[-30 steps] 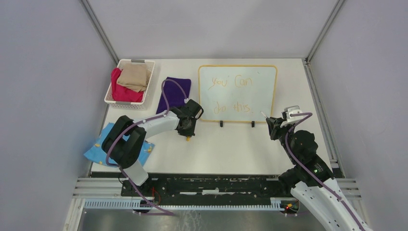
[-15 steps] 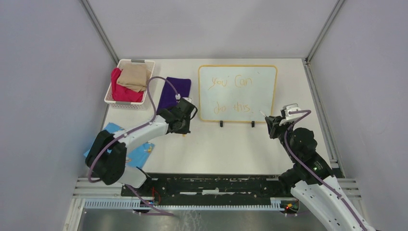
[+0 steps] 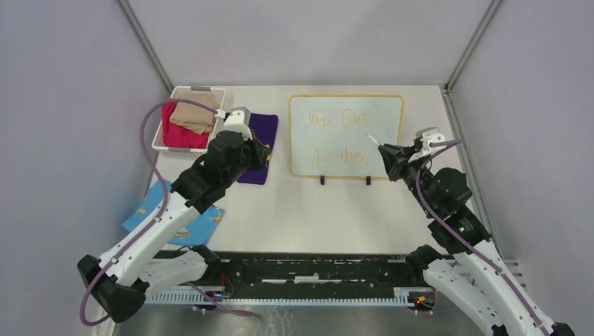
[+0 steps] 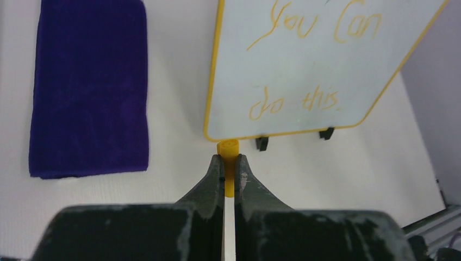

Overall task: Write a sentence on the whiteboard
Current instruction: Close the whiteboard marker at the center of the board.

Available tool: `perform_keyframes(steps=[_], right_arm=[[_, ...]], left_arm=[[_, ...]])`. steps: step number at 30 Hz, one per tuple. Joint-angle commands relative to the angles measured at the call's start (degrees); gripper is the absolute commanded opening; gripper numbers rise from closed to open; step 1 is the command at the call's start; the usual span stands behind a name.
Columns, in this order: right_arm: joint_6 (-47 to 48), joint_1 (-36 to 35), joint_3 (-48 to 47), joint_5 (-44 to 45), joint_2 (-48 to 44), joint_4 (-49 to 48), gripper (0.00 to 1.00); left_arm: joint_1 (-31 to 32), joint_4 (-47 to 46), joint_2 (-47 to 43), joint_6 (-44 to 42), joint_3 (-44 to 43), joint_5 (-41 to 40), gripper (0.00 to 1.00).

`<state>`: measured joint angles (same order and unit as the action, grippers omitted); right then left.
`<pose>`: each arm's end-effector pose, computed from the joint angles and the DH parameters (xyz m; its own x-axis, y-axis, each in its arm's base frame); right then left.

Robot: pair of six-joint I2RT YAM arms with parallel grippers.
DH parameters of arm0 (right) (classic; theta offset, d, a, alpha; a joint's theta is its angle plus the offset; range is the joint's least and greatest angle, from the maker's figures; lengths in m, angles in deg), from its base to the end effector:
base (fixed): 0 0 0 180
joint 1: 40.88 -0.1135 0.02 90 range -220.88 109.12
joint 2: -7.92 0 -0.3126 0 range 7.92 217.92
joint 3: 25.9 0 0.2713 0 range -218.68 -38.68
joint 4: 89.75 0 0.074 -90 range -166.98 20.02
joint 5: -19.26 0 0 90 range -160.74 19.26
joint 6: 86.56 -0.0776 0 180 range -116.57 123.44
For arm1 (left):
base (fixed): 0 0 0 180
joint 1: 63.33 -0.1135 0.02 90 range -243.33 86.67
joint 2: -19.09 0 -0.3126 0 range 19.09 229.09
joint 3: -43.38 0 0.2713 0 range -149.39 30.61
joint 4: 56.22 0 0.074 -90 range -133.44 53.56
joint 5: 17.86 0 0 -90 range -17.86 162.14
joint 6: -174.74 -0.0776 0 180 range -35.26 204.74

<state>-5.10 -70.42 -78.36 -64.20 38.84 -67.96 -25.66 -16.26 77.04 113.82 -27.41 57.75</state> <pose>0.1394 0.0689 0.3731 -0.0618 0.1346 -0.9890 -0.3858 0.9106 0.1480 0.2108 -0.1384 0.3707 -0.5179 -0.1949 -0.8329 0.1889 0.9236 -0.3336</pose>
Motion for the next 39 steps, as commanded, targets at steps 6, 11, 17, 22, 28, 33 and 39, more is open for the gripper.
perform_keyframes(steps=[6, 11, 17, 22, 28, 33, 39], right_arm=[[-0.2, -1.3, -20.0, 1.3, 12.1, -17.4, 0.00], [2.8, -4.5, -24.1, 3.9, 16.4, -25.3, 0.00], [7.7, -12.3, -25.3, 10.7, 18.9, -33.6, 0.00], [14.7, -20.7, -20.7, 16.9, 18.6, -38.5, 0.00], [18.9, -27.3, -5.4, 19.7, 11.4, -45.5, 0.00], [21.5, -30.1, 2.5, 21.0, 6.9, -45.8, 0.00], [23.6, -31.3, 0.8, 17.9, 7.7, -49.0, 0.00]], left_arm=[[-0.1, -17.1, -0.3, 2.9, -14.4, 3.2, 0.02], [-0.2, -29.3, 0.4, 8.7, -15.1, 8.3, 0.02], [-0.3, -45.3, 3.8, 17.5, -15.2, 16.1, 0.02], [-0.6, -56.9, 4.9, 24.5, -11.1, 22.7, 0.02], [-2.2, -67.1, 2.4, 32.2, -3.2, 26.5, 0.02], [-5.0, -77.5, 3.7, 42.3, 0.1, 27.4, 0.02], [-5.4, -91.0, 10.2, 55.3, 2.3, 21.3, 0.02]])
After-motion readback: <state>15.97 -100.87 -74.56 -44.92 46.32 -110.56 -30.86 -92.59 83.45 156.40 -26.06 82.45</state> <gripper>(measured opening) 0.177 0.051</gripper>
